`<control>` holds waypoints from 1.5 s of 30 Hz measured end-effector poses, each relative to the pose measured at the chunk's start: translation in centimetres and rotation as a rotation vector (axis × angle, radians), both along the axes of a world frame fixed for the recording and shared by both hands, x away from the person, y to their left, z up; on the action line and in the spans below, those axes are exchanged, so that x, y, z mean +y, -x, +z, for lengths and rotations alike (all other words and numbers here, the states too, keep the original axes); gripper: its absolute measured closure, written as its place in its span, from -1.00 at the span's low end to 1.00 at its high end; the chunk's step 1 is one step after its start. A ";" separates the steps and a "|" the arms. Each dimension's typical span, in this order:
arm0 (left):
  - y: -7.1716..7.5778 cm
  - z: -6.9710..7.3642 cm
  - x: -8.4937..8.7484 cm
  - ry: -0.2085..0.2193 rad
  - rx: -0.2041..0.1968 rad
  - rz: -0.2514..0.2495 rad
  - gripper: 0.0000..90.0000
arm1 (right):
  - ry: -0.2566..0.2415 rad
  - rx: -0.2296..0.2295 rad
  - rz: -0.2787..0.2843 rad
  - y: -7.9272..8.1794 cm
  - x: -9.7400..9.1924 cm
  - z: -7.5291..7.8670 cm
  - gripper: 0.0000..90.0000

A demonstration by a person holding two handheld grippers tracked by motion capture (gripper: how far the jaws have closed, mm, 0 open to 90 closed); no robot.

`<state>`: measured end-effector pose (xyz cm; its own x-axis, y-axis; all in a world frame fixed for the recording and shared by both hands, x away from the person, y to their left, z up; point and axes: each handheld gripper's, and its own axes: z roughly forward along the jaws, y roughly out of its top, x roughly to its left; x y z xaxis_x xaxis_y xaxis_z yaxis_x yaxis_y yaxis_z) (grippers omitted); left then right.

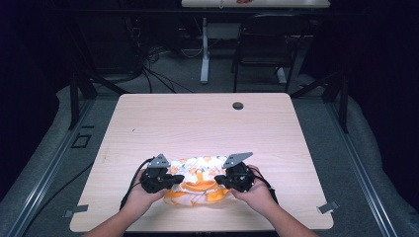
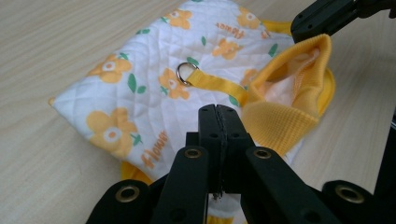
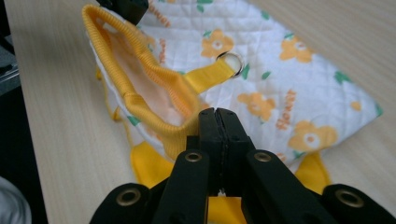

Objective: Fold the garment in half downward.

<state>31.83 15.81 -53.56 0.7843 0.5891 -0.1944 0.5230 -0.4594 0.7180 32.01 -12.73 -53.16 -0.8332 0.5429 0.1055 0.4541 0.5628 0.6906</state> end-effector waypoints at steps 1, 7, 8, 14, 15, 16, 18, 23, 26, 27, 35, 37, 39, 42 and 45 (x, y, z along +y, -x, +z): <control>0.2 -0.1 0.0 0.000 0.005 0.001 1.00 | 0.004 0.009 0.004 0.3 0.0 -0.2 0.99; 1.1 -1.4 0.0 -0.019 0.025 -0.004 1.00 | 0.006 0.023 0.025 1.4 0.0 -1.3 0.99; 1.3 -1.8 0.1 -0.024 0.036 -0.006 1.00 | 0.012 0.031 0.024 1.7 0.0 -1.7 0.99; 1.6 -3.1 0.4 -0.021 0.055 0.003 1.00 | 0.037 0.046 0.037 2.0 0.0 -2.8 0.99; 1.6 -3.2 0.4 -0.018 0.056 0.006 1.00 | 0.037 0.046 0.037 2.0 0.0 -2.8 0.99; 1.6 -3.2 0.4 -0.015 0.054 0.007 1.00 | 0.039 0.051 0.037 2.1 0.0 -2.9 0.99; 1.6 -3.2 0.3 -0.023 0.049 0.004 1.00 | 0.035 0.053 0.034 2.1 0.0 -3.0 0.99; 1.1 -3.3 0.4 -0.028 0.041 0.007 1.00 | 0.033 0.065 0.029 1.8 0.1 -3.2 1.00; 0.3 -3.3 0.5 -0.032 0.035 0.022 1.00 | 0.025 0.070 0.022 1.3 0.2 -3.3 1.00; 0.3 -3.3 0.5 -0.032 0.035 0.022 1.00 | 0.025 0.070 0.022 1.3 0.2 -3.3 1.00; -1.8 -3.3 0.4 -0.052 0.011 0.067 1.00 | 0.031 0.065 -0.010 -0.3 0.7 -3.3 1.00; -2.2 -3.3 0.6 -0.048 0.008 0.077 1.00 | 0.035 0.059 -0.017 -0.8 0.9 -3.2 1.00; -2.7 -3.4 0.7 -0.034 0.011 0.097 1.00 | 0.029 0.061 -0.023 -1.3 1.0 -3.3 1.00; -3.4 -3.5 0.7 -0.018 0.016 0.118 1.00 | 0.039 0.056 -0.036 -2.0 1.2 -3.2 1.00; -4.0 -3.5 0.7 -0.032 0.003 0.123 1.00 | 0.046 0.049 -0.046 -2.6 1.5 -3.2 1.00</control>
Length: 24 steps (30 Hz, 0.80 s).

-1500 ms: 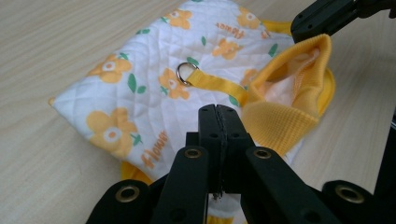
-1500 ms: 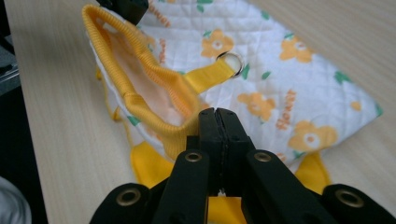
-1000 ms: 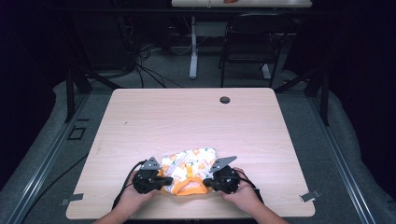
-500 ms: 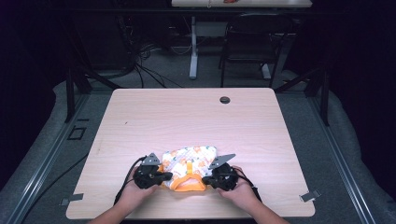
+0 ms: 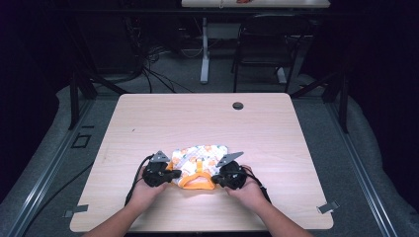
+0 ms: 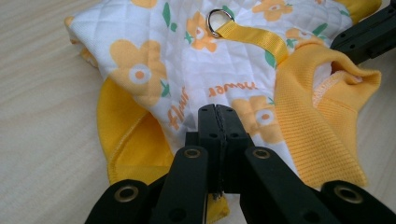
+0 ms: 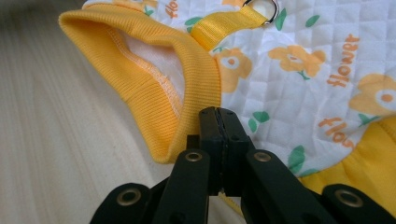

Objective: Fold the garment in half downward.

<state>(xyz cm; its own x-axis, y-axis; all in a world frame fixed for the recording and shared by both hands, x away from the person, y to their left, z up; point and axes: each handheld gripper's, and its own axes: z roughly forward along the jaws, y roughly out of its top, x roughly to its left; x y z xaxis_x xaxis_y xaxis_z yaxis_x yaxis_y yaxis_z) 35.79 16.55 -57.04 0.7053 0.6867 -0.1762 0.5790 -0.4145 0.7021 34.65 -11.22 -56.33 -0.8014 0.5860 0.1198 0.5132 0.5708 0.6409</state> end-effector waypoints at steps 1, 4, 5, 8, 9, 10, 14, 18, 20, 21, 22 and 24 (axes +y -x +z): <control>-0.4 0.0 0.0 0.001 -0.003 0.008 1.00 | 0.001 0.003 -0.005 -0.5 0.1 0.0 1.00; -0.8 -0.1 0.0 0.003 -0.007 0.020 1.00 | 0.002 0.003 -0.012 -0.9 0.2 0.0 1.00; -1.0 -0.1 0.1 0.000 -0.009 0.019 1.00 | 0.001 0.002 -0.016 -1.1 0.2 0.0 1.00; -1.6 -0.3 0.3 0.030 -0.009 0.039 1.00 | 0.006 -0.002 -0.030 -1.8 0.4 0.0 1.00; -1.7 -0.4 0.4 0.038 -0.007 0.048 1.00 | 0.006 0.000 -0.032 -2.0 0.4 0.0 1.00; -1.7 -0.4 0.4 0.038 -0.007 0.048 1.00 | -0.003 0.003 -0.041 -2.2 0.4 0.0 1.00; -2.2 -0.3 0.4 0.034 -0.003 0.057 1.00 | -0.006 0.005 -0.054 -2.6 0.5 0.0 1.00; -2.6 -0.1 0.1 0.009 -0.009 0.057 1.00 | -0.002 -0.001 -0.061 -2.9 0.5 0.0 1.00; -2.8 -0.1 0.1 0.012 -0.008 0.064 1.00 | -0.006 0.003 -0.061 -3.1 0.5 0.0 1.00; -2.8 -0.2 0.1 0.021 -0.005 0.069 1.00 | -0.008 0.001 -0.067 -3.2 0.5 0.0 1.00; -2.9 -0.2 0.2 0.024 -0.006 0.071 1.00 | -0.008 0.001 -0.067 -3.2 0.5 0.0 1.00; -3.1 -0.3 0.2 0.036 0.000 0.081 1.00 | -0.003 -0.002 -0.074 -3.4 0.6 0.0 0.99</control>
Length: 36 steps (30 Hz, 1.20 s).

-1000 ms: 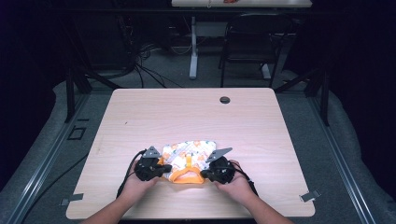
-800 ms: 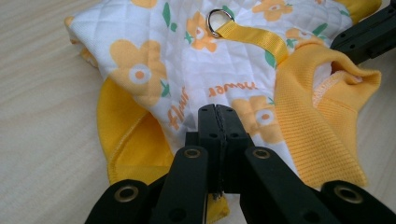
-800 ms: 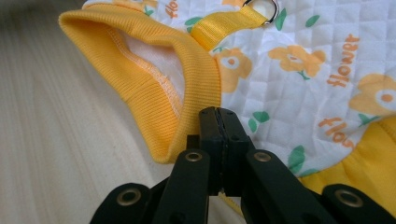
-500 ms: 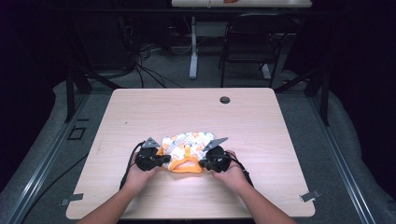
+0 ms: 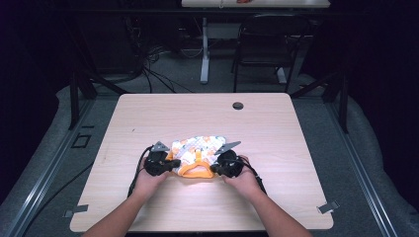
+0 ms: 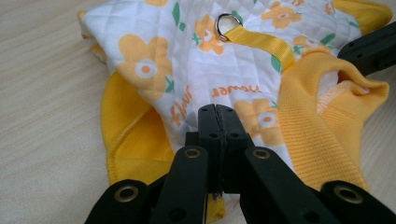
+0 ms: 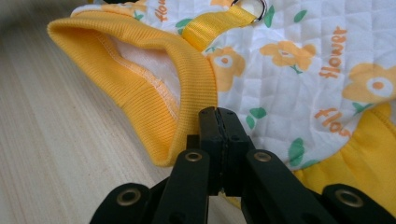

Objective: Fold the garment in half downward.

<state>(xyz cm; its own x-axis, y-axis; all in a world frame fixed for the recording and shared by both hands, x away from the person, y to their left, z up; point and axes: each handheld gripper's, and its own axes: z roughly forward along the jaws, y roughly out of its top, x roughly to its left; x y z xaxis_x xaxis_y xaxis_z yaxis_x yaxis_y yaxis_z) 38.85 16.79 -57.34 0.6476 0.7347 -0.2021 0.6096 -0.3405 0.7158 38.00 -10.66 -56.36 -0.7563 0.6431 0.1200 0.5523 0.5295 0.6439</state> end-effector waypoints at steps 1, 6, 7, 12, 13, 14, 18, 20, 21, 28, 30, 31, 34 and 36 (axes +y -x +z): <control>-0.1 0.0 0.0 0.002 -0.003 0.001 1.00 | -0.003 0.002 0.001 -0.1 0.0 0.0 0.99; -0.1 0.0 0.0 -0.002 -0.001 0.004 1.00 | 0.005 0.000 0.000 -0.1 0.1 0.0 0.99; -0.1 0.0 0.0 -0.001 0.002 0.008 1.00 | 0.008 -0.001 0.001 -0.2 0.1 0.1 0.99; -0.1 0.1 -0.1 0.002 0.000 0.016 1.00 | 0.013 -0.002 0.002 -0.1 0.2 0.2 0.99; -0.1 0.1 0.0 0.002 0.003 0.015 1.00 | 0.013 -0.005 -0.003 -0.1 0.2 0.2 0.98; -0.1 0.1 0.0 0.002 0.006 0.016 1.00 | 0.013 -0.005 -0.003 -0.1 0.2 0.2 0.98; 0.0 0.4 -0.1 0.004 0.007 0.017 1.00 | 0.001 -0.009 0.000 0.1 0.2 0.5 0.97; 0.1 0.7 -0.1 0.010 0.014 0.013 1.00 | -0.006 -0.013 0.003 0.2 0.2 0.8 0.97; 0.2 0.8 -0.1 0.002 0.013 0.008 1.00 | -0.014 -0.013 0.003 0.3 0.2 0.9 0.97; 0.6 2.6 -0.3 -0.004 -0.023 -0.018 1.00 | -0.027 -0.043 0.017 0.9 -0.1 2.4 0.95; 0.9 3.1 -0.3 0.003 -0.021 -0.024 1.00 | -0.033 -0.049 0.019 1.1 -0.3 3.0 0.94; 1.0 3.3 -0.2 0.004 -0.026 -0.028 1.00 | -0.039 -0.060 0.016 1.3 -0.5 3.4 0.94; 1.5 3.9 -0.1 0.020 -0.035 -0.039 1.00 | -0.041 -0.068 0.018 1.6 -0.7 3.7 0.93; 2.0 4.2 0.2 0.021 -0.046 -0.050 1.00 | -0.040 -0.072 0.018 2.0 -0.9 4.0 0.93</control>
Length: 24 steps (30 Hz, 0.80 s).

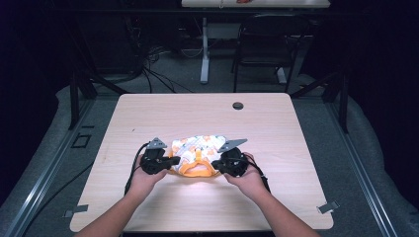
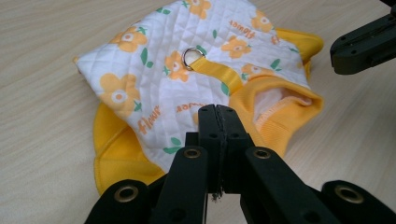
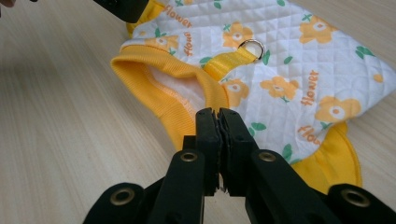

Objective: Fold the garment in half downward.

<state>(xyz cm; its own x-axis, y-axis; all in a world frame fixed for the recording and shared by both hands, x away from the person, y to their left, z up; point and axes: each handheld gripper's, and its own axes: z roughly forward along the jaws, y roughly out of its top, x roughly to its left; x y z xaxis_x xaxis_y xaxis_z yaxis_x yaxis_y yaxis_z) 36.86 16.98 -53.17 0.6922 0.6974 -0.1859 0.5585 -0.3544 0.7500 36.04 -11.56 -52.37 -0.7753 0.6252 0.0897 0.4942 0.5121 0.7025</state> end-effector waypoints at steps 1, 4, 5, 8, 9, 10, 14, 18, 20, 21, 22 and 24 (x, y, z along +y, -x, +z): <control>0.3 0.1 0.1 0.000 0.000 -0.002 1.00 | -0.001 -0.007 0.002 0.2 -0.1 0.1 0.93; 1.0 0.2 0.8 -0.001 0.002 -0.005 1.00 | 0.002 -0.022 -0.001 0.9 -0.7 0.3 0.92; 1.5 0.2 1.3 -0.008 -0.005 -0.004 1.00 | -0.001 -0.033 -0.006 1.4 -1.1 0.4 0.92; 2.0 0.2 1.9 -0.007 -0.009 -0.001 1.00 | -0.005 -0.034 -0.011 1.9 -1.6 0.5 0.92; 2.3 0.1 2.2 0.000 -0.009 0.006 1.00 | -0.011 -0.034 -0.011 2.1 -1.8 0.6 0.92; 2.6 0.1 2.5 0.008 -0.011 0.012 1.00 | -0.016 -0.037 -0.013 2.3 -2.0 0.6 0.92; 3.5 -0.1 3.5 0.011 -0.011 0.024 1.00 | -0.018 -0.038 -0.026 3.1 -2.9 0.6 0.92; 4.5 -0.6 4.1 0.007 -0.012 0.025 1.00 | -0.017 -0.042 -0.031 3.9 -3.5 0.2 0.92; 4.9 -0.9 4.4 0.014 -0.010 0.030 1.00 | -0.020 -0.040 -0.035 4.3 -3.7 -0.1 0.92; 5.1 -1.1 4.5 0.016 -0.012 0.032 1.00 | -0.024 -0.039 -0.039 4.4 -3.8 -0.3 0.92; 5.3 -1.3 4.6 0.020 -0.005 0.034 1.00 | -0.021 -0.038 -0.037 4.6 -3.9 -0.4 0.92; 5.7 -1.6 4.9 0.019 -0.004 0.036 1.00 | -0.021 -0.040 -0.042 4.9 -4.0 -0.7 0.91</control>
